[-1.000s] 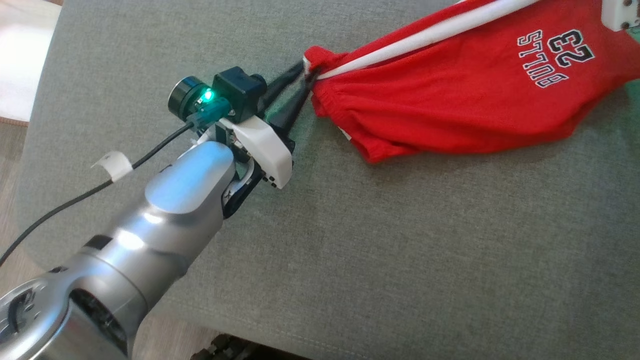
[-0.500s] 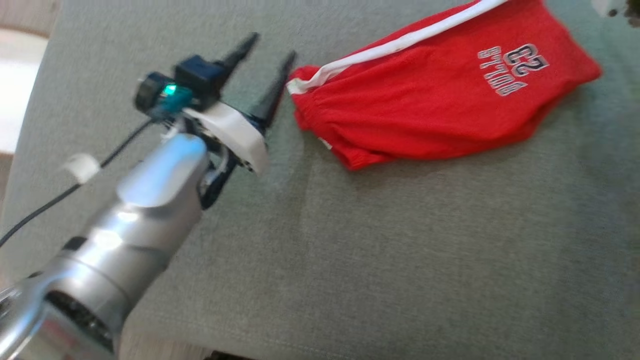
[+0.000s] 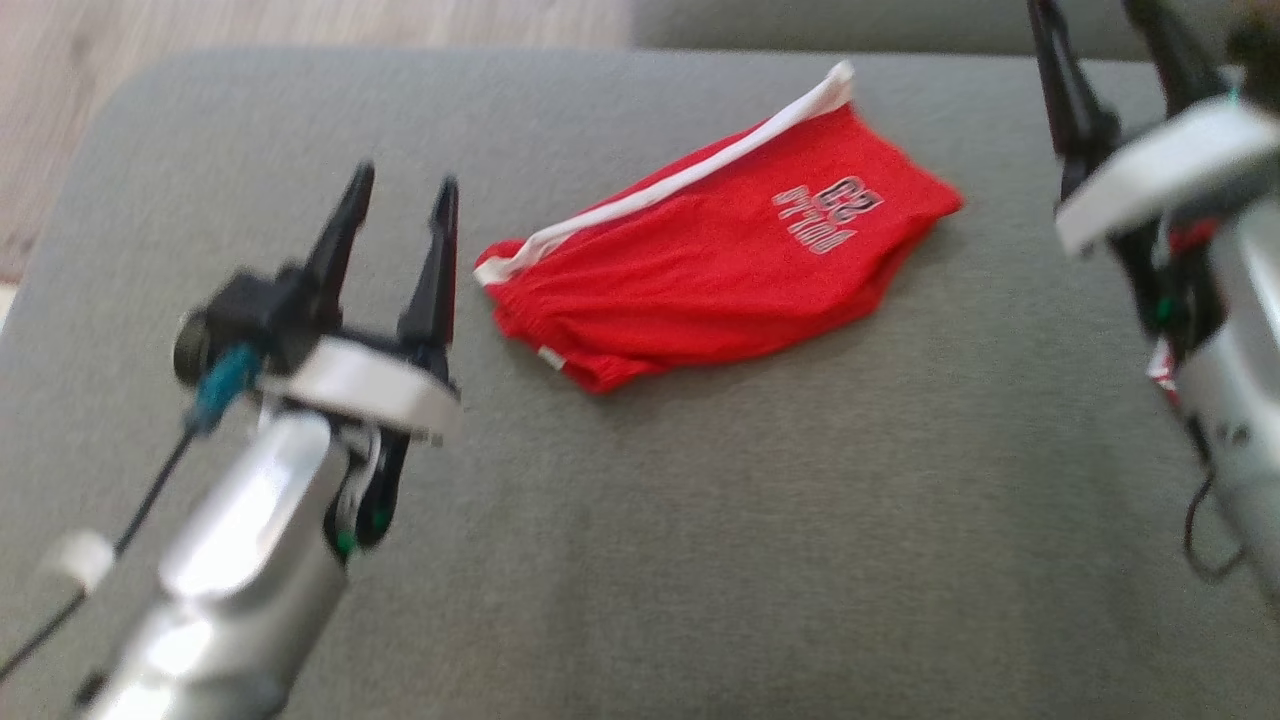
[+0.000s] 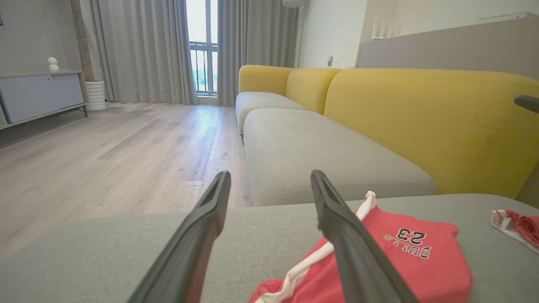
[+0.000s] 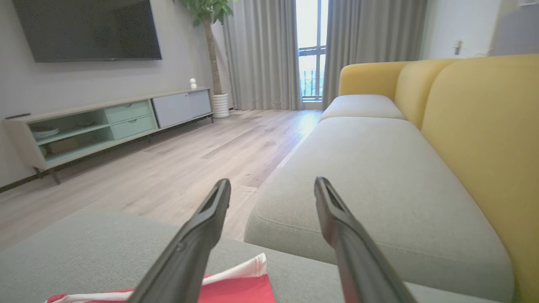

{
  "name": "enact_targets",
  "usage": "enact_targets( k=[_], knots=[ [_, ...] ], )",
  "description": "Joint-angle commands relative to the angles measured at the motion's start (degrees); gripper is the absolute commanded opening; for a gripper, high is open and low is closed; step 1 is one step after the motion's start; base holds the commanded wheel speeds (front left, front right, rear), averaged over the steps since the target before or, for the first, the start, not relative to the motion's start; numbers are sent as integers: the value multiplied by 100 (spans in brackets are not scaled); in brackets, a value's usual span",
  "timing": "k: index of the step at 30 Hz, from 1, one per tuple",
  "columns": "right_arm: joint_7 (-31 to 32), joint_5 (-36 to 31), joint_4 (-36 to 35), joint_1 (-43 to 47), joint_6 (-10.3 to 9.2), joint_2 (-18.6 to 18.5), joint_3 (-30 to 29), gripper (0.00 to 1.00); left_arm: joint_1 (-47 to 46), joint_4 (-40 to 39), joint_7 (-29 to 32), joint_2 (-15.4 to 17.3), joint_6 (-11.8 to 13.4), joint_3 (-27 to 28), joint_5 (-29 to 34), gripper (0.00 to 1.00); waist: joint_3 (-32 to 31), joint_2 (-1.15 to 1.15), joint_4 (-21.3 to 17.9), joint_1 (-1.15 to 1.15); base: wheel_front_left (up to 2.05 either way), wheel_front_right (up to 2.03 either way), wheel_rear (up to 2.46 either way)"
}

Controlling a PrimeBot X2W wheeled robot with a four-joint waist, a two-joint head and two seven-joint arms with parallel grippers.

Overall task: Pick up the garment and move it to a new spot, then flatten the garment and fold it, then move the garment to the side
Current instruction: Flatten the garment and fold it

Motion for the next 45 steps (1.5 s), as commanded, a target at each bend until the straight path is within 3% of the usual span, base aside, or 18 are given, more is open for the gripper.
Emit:
enact_targets(
  k=[1, 5, 6, 12, 16, 22, 35, 45],
  knots=[
    [-170, -100, -232, 196, -6, 63, -139, 100, 58, -276, -54, 213, 39, 347, 85, 100, -305, 0, -292, 2, 0, 0, 0],
    [-521, -479, -536, 1216, -6, 471, -948, 100, 846, -748, -54, 79, 153, 823, 430, 100, -502, 0, -408, 2, 0, 0, 0],
    [-521, -479, -536, 1216, -6, 471, -948, 100, 846, -748, -54, 79, 153, 823, 430, 100, -502, 0, -408, 2, 0, 0, 0],
    [-645, -1092, -1040, 2494, -6, 1292, -1784, 100, 1789, -1188, -54, -281, 63, 1442, 863, 100, -654, 0, -547, 2, 0, 0, 0],
    [-673, -1515, -1361, 3291, -6, 1735, -2035, 100, 2372, -1277, -54, -535, -53, 1840, 1160, 100, -743, 0, -613, 2, 0, 0, 0],
    [-657, -1644, -1770, 3905, -6, 1916, -2221, 100, 2895, -1258, -54, -914, -304, 2331, 1542, 100, -845, 0, -674, 2, 0, 0, 0],
    [-294, -1311, -2122, 3954, -6, 1927, -2391, 100, 2703, -1061, -54, -1271, -835, 2848, 2090, 100, -466, 0, -361, 2, 0, 0, 0],
    [731, -172, -1178, 2538, -6, 1927, -2584, 100, 2223, -829, -54, -1456, -1078, 2859, 2252, 100, 306, 0, 330, 2, 0, 0, 0]
  ],
)
